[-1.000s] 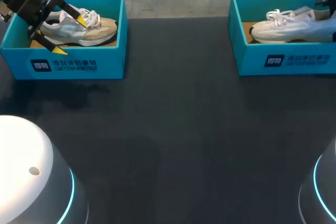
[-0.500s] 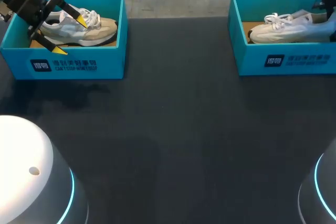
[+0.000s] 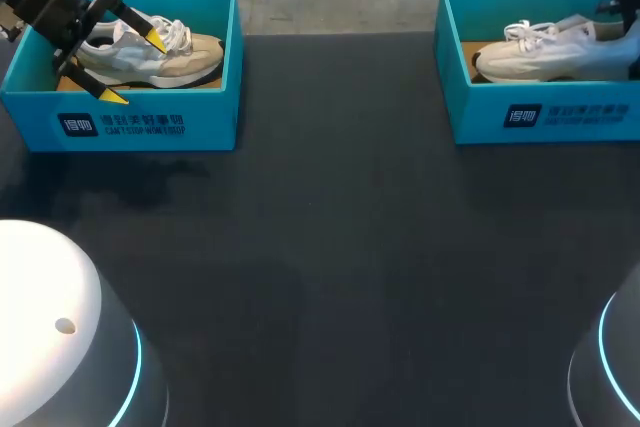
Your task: Take the shoe out of the shoebox, open the shoe tongue, remove and reinsert the insole, then place the shoe into the shoebox
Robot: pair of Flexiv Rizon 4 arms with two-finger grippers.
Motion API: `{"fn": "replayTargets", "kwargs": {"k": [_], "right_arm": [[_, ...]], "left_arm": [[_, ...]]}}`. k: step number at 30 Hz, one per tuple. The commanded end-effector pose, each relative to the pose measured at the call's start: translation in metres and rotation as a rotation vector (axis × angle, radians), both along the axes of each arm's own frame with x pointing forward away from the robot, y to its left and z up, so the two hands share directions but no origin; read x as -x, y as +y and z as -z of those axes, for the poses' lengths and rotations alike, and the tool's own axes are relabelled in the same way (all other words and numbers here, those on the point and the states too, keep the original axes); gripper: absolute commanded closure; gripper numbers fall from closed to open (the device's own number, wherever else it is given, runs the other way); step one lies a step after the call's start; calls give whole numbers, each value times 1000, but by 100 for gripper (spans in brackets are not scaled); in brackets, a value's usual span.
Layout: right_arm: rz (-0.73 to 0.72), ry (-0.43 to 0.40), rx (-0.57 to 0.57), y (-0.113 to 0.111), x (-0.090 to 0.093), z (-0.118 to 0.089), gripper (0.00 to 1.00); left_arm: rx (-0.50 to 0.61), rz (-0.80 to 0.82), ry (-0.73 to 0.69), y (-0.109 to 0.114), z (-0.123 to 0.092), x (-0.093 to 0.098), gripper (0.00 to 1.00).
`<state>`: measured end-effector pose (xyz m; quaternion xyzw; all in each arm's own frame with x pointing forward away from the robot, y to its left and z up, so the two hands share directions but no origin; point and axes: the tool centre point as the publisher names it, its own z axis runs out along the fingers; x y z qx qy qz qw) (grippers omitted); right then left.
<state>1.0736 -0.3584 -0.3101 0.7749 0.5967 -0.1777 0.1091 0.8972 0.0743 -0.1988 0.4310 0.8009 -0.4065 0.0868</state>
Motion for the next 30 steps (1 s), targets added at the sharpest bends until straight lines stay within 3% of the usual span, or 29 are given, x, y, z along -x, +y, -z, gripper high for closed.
{"fn": "replayTargets", "kwargs": {"k": [1,30], "right_arm": [[0,-14,1,-2,10,-6,100],[-80,-36,16,2,51,-8,100]], "left_arm": [[-3,2,0,0,0,0,0],[-3,2,0,0,0,0,0]]}}
